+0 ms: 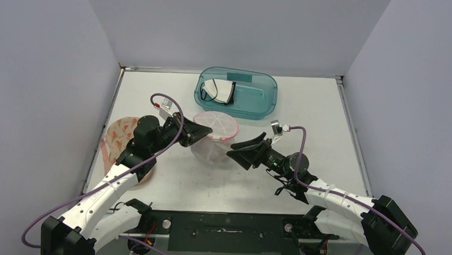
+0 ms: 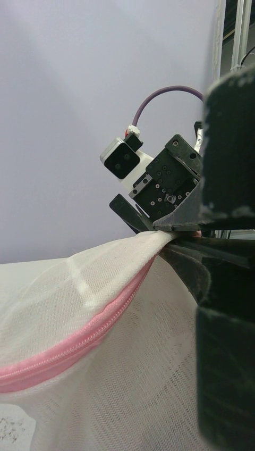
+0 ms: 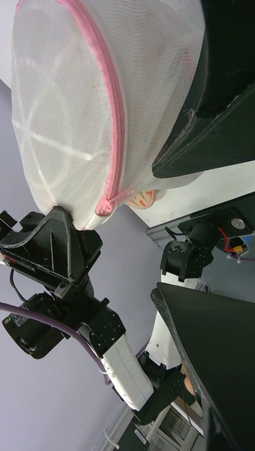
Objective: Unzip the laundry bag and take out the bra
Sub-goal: Unzip the laundry bag at the center of the board.
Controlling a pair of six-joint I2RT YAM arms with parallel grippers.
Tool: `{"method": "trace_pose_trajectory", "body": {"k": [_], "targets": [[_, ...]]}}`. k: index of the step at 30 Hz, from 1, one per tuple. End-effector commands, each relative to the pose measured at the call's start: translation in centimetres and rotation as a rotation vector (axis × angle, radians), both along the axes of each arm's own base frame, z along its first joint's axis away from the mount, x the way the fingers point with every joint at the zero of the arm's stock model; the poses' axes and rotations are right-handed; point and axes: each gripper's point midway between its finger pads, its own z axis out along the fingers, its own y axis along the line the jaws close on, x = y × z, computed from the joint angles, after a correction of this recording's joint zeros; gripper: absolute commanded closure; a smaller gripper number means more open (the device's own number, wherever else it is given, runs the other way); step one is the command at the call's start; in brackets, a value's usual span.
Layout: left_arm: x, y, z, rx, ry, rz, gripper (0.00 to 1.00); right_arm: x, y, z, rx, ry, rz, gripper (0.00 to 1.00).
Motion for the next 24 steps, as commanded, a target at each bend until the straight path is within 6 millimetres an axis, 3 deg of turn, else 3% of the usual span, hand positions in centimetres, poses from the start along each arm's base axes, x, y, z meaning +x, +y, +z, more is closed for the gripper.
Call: {"method": "trace_pose_trajectory", "body": {"k": [1,10,24], "targets": [[-0.3,0.2,2.9,-0.057,-0.099,-0.004,1.0,-0.5,0.0,2.2,0.075,-0.06,0.003,0.27],[-0.7,0.4,3.2,-0.063,-0.108,0.003,1.0,0.4,0.1,1.7,0.069,-0.048,-0.032,0.32],[-1.2,0.4,2.8,-0.069,-0.104,-0.009,1.0,0.4,1.5,3.2,0.117,-0.066,0.001,0.4]]}}
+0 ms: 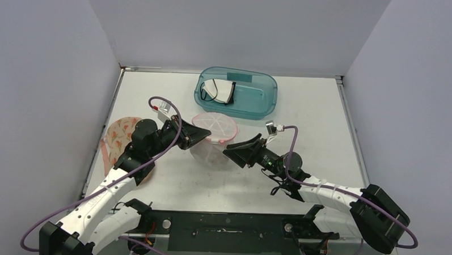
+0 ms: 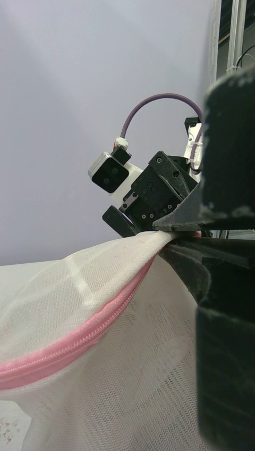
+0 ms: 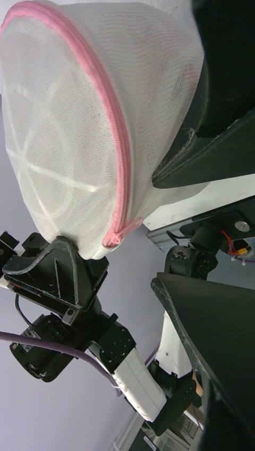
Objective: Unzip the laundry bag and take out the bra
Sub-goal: Unzip the laundry bag at the center of the board.
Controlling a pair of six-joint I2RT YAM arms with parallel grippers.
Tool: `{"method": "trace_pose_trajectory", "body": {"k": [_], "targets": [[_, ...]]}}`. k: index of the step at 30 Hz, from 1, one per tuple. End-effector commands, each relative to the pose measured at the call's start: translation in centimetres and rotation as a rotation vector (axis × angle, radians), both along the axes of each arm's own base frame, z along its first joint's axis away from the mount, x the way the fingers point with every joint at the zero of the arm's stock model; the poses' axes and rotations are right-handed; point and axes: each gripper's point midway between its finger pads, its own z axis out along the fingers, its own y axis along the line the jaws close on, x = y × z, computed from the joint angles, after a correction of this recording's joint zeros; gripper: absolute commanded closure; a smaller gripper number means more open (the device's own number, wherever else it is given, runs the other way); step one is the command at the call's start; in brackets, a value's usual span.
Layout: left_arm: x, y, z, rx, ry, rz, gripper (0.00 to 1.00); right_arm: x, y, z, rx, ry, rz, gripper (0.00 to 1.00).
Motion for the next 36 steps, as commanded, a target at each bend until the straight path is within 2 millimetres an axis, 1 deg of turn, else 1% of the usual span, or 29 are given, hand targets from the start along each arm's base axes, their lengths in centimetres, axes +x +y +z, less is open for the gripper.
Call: {"method": "trace_pose_trajectory", "body": {"k": [1,8,16,23,31,36], "targets": [[-0.33,-0.11,2.54,-0.054,-0.087,-0.013,1.0,-0.37,0.39,4.57,0.114,-0.104,0.012,0.4],[-0.47,-0.25,2.49,-0.059,-0.088,-0.02,1.0,-0.17,0.73,4.45,0.121,-0.089,0.008,0.41],[-0.72,-0.26,2.51,-0.064,-0.089,-0.022,1.0,0.17,1.11,4.11,0.125,-0.068,0.011,0.45],[-0.71,-0.31,2.45,-0.063,-0.088,-0.023,1.0,0.21,1.14,4.22,0.128,-0.07,0.01,0.53],[-0.79,-0.36,2.32,-0.067,-0.086,-0.025,1.0,0.06,0.73,4.21,0.132,-0.074,0.0,0.62],[-0.8,-0.37,2.28,-0.068,-0.086,-0.023,1.0,0.07,0.65,4.27,0.133,-0.077,-0.004,0.65]]}}
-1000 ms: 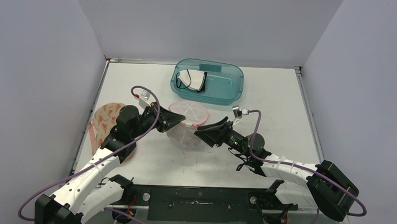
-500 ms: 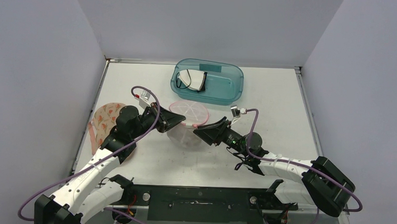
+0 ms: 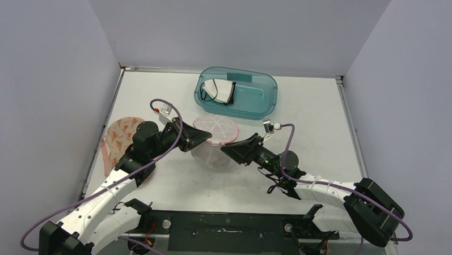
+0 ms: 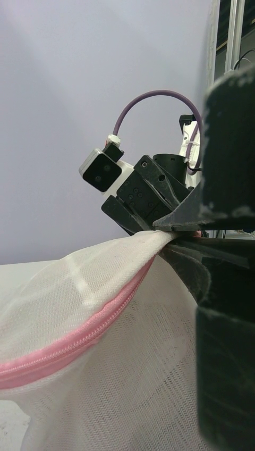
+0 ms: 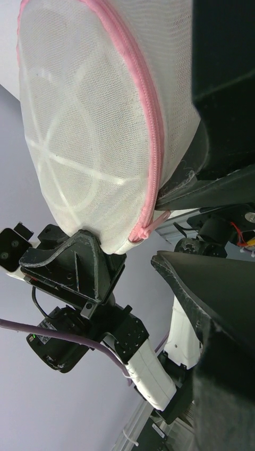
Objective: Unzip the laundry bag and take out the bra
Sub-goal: Unzip the laundry bag at the center of the board.
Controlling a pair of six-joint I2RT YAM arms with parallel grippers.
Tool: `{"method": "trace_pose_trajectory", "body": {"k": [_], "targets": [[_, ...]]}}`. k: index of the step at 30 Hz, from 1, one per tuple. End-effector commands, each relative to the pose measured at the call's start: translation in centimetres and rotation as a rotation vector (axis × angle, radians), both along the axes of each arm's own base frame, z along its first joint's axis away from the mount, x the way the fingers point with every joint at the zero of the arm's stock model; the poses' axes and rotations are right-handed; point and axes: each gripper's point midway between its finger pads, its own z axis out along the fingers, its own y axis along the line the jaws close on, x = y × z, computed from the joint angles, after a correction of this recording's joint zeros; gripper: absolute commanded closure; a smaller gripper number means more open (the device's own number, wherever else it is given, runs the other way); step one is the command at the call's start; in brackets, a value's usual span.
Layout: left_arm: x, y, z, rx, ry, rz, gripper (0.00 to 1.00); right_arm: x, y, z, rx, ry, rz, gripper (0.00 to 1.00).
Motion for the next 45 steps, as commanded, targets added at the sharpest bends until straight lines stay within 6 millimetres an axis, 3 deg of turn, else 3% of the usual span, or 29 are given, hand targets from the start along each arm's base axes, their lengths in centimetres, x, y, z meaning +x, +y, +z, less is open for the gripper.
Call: {"method": "trace_pose_trajectory", "body": {"k": [1,18,26,37,45], "targets": [[-0.3,-0.1,3.1,-0.06,-0.107,-0.011,1.0,-0.4,-0.5,3.9,0.101,-0.102,-0.013,0.66],[-0.4,-0.1,2.8,-0.057,-0.105,-0.009,1.0,-0.6,-0.7,3.1,0.071,-0.098,-0.02,0.95],[-0.3,-0.1,2.6,-0.052,-0.102,-0.005,1.0,-0.2,-0.9,1.4,-0.046,-0.11,-0.073,0.95],[0.0,-0.3,1.3,-0.028,-0.081,-0.013,1.0,2.1,-3.3,-3.4,-0.299,-0.047,-0.262,0.95],[0.6,-1.6,-1.9,0.032,-0.127,-0.08,1.0,1.3,-4.2,-4.7,-0.498,-0.172,-0.332,0.95]]}}
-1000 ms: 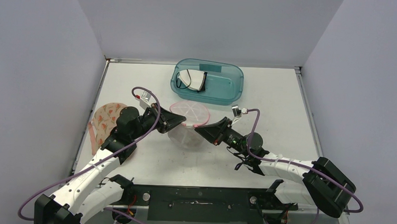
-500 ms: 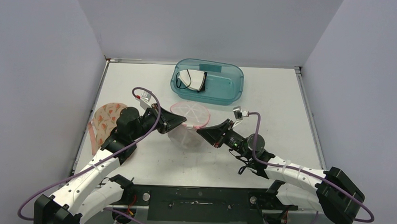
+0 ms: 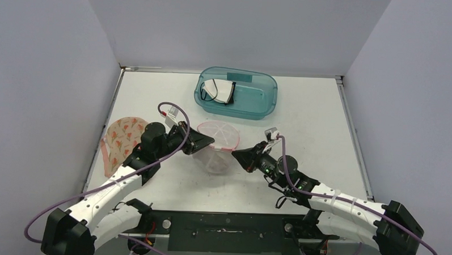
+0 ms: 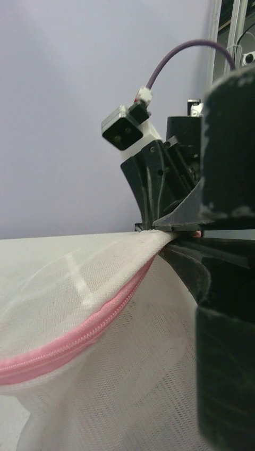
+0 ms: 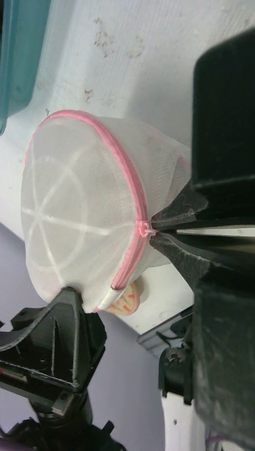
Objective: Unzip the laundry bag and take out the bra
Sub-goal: Unzip the laundry bag at the center of the board.
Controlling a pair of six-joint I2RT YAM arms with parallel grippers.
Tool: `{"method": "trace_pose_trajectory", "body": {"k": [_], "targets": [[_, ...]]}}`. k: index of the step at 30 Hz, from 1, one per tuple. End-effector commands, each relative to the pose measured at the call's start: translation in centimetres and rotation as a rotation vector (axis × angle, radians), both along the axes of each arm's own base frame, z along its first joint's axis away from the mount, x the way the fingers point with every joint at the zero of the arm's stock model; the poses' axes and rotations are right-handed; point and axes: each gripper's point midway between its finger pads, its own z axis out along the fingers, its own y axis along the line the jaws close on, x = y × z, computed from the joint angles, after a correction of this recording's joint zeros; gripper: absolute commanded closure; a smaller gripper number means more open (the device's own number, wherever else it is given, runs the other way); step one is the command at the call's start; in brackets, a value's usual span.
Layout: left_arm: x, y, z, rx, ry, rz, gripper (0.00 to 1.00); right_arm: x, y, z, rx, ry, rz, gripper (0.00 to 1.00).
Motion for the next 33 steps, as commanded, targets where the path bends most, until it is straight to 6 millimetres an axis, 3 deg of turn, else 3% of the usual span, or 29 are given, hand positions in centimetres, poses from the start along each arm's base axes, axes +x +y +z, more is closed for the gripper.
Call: {"method": "trace_pose_trajectory", "body": {"k": [1,12,17,19,23,25,28,29,33], "targets": [[0.4,-1.1,1.2,-0.021,-0.155,-0.063,1.0,-0.3,-0.9,0.3,-0.177,-0.125,-0.07,0.95],[4.5,-4.8,1.8,-0.024,-0.363,-0.145,1.0,-2.6,-2.4,-3.2,-0.334,-0.12,-0.092,0.95],[5.6,-6.2,-0.7,0.025,-0.31,-0.166,0.98,-2.9,-1.9,-3.8,-0.351,-0.122,-0.096,0.95],[5.5,-5.6,-2.0,0.053,-0.279,-0.133,0.83,-3.0,-1.6,-4.2,-0.353,-0.118,-0.095,0.95],[4.9,-3.4,-4.7,0.165,-0.217,-0.054,0.41,-2.9,-0.8,-5.1,-0.356,-0.1,-0.1,0.95],[4.4,-2.2,-5.8,0.211,-0.182,-0.005,0.26,-2.7,-0.5,-5.4,-0.353,-0.09,-0.111,0.95],[3.5,-0.4,-7.0,0.284,-0.132,0.062,0.13,-2.6,0.1,-5.5,-0.343,-0.083,-0.116,0.95],[3.1,0.1,-7.3,0.305,-0.122,0.082,0.0,-2.6,0.2,-5.4,-0.338,-0.081,-0.117,0.95],[1.0,1.0,-7.8,0.343,-0.088,0.142,0.04,-2.5,1.1,-5.2,-0.334,-0.082,-0.112,0.95]]}}
